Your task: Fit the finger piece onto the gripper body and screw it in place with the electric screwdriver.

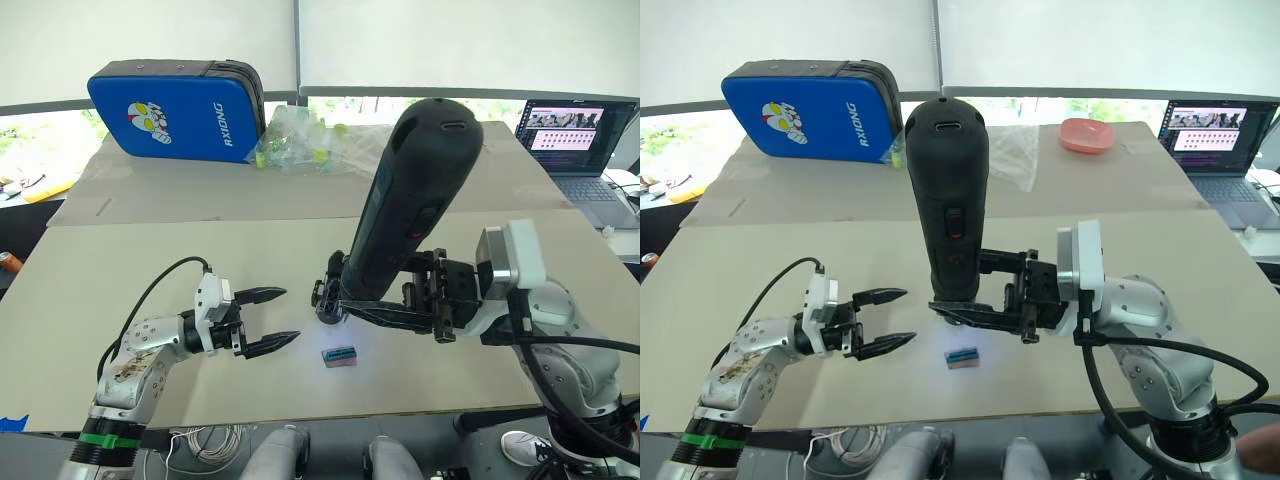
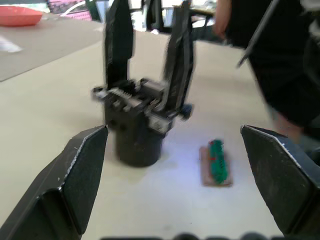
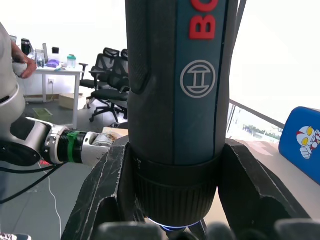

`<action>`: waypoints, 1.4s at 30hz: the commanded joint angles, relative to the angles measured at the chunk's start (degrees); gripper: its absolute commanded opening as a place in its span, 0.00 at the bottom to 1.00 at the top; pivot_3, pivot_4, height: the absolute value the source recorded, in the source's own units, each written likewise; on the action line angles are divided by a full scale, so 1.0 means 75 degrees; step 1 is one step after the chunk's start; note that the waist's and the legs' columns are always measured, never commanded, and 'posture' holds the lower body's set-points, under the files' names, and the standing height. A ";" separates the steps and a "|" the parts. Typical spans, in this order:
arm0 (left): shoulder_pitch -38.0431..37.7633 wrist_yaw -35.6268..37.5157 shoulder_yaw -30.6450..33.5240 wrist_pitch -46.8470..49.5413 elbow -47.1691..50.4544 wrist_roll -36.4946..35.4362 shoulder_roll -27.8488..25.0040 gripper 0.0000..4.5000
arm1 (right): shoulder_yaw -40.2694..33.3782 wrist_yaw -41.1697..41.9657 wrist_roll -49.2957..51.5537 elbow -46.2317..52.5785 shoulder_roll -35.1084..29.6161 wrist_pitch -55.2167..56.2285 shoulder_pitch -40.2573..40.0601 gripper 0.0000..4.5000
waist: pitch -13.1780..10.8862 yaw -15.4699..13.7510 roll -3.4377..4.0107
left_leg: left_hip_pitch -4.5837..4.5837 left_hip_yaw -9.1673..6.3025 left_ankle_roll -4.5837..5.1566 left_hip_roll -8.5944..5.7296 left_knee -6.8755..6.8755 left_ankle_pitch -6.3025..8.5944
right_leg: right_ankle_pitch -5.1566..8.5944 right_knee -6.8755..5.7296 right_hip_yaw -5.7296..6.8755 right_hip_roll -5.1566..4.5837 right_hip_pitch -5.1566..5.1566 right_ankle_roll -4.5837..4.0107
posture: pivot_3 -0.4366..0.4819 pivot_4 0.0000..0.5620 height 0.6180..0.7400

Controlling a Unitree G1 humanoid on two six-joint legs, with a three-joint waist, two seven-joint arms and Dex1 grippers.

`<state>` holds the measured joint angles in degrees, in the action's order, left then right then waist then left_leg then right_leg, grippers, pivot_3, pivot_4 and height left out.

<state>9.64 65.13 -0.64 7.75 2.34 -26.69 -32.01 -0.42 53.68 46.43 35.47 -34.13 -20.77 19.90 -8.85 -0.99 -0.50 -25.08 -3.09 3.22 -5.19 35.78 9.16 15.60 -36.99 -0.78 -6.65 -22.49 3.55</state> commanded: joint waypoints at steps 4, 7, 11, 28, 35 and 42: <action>0.0659 -0.0534 -0.0627 -0.0334 -0.0767 0.1122 0.0305 0.99 | -0.0362 -0.0003 0.0377 0.0271 -0.0125 -0.0061 0.0255 0.42 | -0.0003 -0.0015 -0.0006 | -0.0006 0.0000 0.0000 -0.0002 0.0000 0.0000 | 0.0000 0.0002 0.0000 -0.0001 -0.0002 0.0000 | 0.48 0.27 1.00; 0.0877 -0.0656 -0.0839 -0.0381 -0.1001 0.1343 0.0572 0.99 | -0.0393 -0.0003 0.0387 0.0265 -0.0188 -0.0067 0.0236 0.42 | -0.0007 -0.0020 -0.0012 | -0.0015 0.0000 0.0000 -0.0002 0.0004 0.0000 | -0.0001 -0.0001 0.0001 0.0000 -0.0013 0.0001 | 0.48 0.27 1.00; 0.1066 -0.0703 -0.1166 -0.0524 -0.1322 0.1618 0.0901 0.99 | -0.0420 -0.0003 0.0382 0.0277 -0.0251 -0.0060 0.0181 0.42 | -0.0007 0.0002 -0.0012 | -0.0016 0.0001 0.0001 -0.0002 0.0004 -0.0001 | -0.0001 -0.0001 0.0000 0.0001 -0.0013 0.0001 | 0.48 0.27 1.00; 0.1836 -0.1149 -0.1589 -0.1150 -0.2604 0.2328 0.1921 0.99 | -0.0411 -0.0327 0.0446 0.0422 -0.0348 -0.0328 0.0355 0.42 | -0.0009 -0.0030 -0.0016 | -0.0018 0.0001 0.0003 -0.0003 0.0016 -0.0002 | -0.0002 -0.0006 0.0005 0.0009 -0.0007 0.0003 | 0.48 0.27 1.00; 0.1917 -0.0968 -0.1663 -0.1473 -0.3140 0.2507 0.1873 0.99 | -0.0439 -0.0412 0.0428 0.0470 -0.0372 -0.0378 0.0339 0.42 | -0.0009 -0.0045 -0.0016 | -0.0018 0.0001 0.0004 -0.0005 0.0020 -0.0002 | -0.0003 -0.0007 0.0005 0.0012 -0.0004 0.0005 | 0.48 0.27 1.00; 0.2147 -0.0548 -0.1710 -0.1650 -0.3602 0.2496 0.1886 0.51 | -0.0465 -0.0376 0.0422 0.0460 -0.0417 -0.0349 0.0245 0.42 | -0.0009 -0.0046 -0.0016 | -0.0018 0.0001 0.0004 -0.0005 0.0022 -0.0002 | -0.0003 -0.0009 0.0007 0.0015 -0.0002 0.0005 | 0.48 0.27 1.00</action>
<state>25.90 60.21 -12.60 -4.74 -22.71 -8.76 -17.58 -1.52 51.06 48.08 36.61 -36.83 -23.90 21.13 -8.91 -1.34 -0.61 -25.21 -3.08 3.25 -5.23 35.95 9.14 15.58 -37.06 -0.73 -6.53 -22.51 3.59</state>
